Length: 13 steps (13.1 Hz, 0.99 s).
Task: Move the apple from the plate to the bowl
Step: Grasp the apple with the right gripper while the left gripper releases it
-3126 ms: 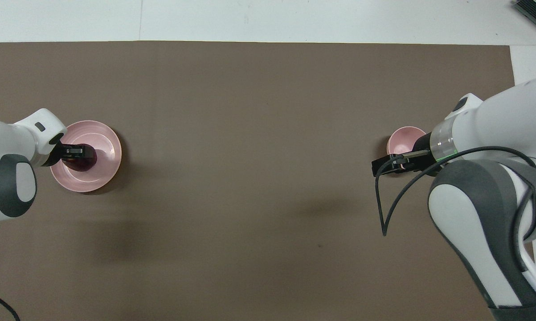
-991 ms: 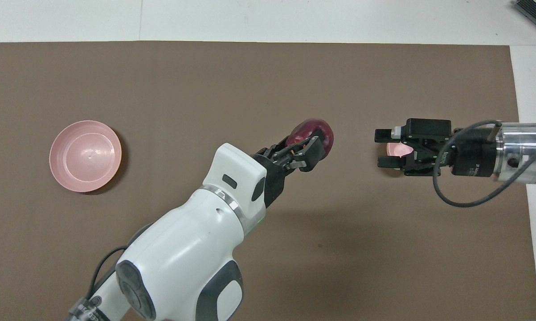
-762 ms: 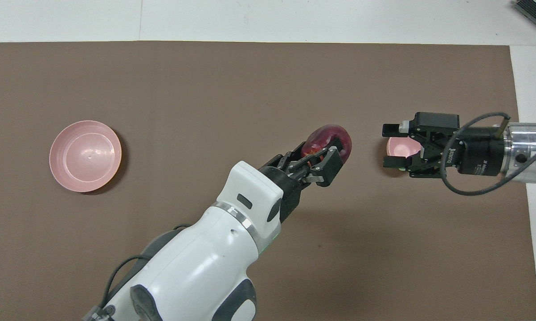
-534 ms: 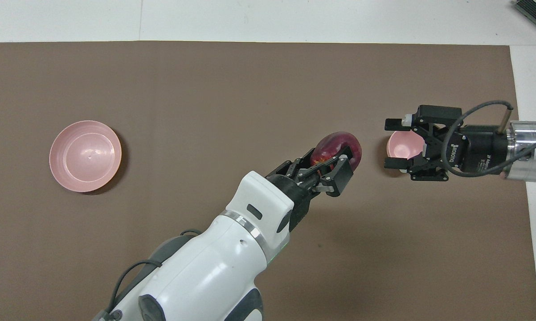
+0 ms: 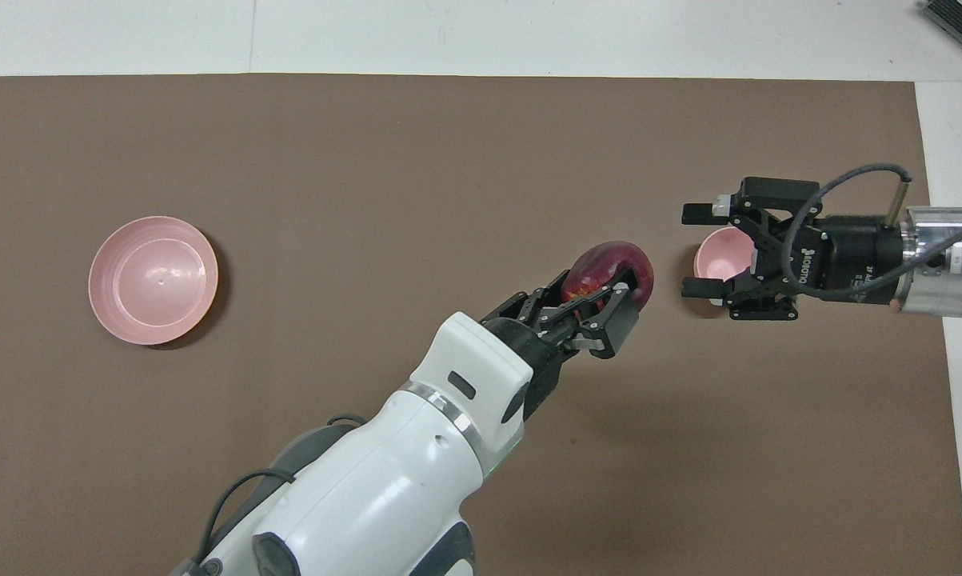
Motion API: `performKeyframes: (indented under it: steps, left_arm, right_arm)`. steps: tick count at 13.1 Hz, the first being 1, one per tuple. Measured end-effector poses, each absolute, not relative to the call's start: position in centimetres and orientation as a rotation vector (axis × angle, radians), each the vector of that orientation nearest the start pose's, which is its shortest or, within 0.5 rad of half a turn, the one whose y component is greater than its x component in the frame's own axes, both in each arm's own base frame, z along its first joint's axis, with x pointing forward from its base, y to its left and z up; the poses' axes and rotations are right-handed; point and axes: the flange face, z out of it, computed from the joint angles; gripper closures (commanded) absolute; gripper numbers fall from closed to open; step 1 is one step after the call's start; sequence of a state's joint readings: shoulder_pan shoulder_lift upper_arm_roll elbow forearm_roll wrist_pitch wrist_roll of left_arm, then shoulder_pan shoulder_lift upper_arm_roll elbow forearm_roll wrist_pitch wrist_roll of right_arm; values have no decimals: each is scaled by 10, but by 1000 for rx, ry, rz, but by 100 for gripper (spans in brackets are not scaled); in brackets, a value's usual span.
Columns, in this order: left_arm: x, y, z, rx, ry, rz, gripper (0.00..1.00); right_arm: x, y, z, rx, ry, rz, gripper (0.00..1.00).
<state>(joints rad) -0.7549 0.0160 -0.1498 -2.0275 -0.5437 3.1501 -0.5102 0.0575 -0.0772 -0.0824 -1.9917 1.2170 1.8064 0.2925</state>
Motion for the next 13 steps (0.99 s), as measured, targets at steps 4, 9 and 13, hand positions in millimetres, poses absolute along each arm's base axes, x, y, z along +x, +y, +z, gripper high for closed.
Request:
performKeyframes:
  steps: [4, 9, 13]
  left_arm:
    - [404, -441, 565, 2114, 161, 727, 100]
    - [403, -441, 564, 2112, 170, 718, 100]
    - [403, -441, 563, 2111, 185, 709, 100]
  right_arm:
    - [541, 88, 538, -1877, 652, 305, 0]
    - [541, 107, 536, -1902, 641, 294, 0]
    - [541, 117, 533, -1928, 638, 280, 20]
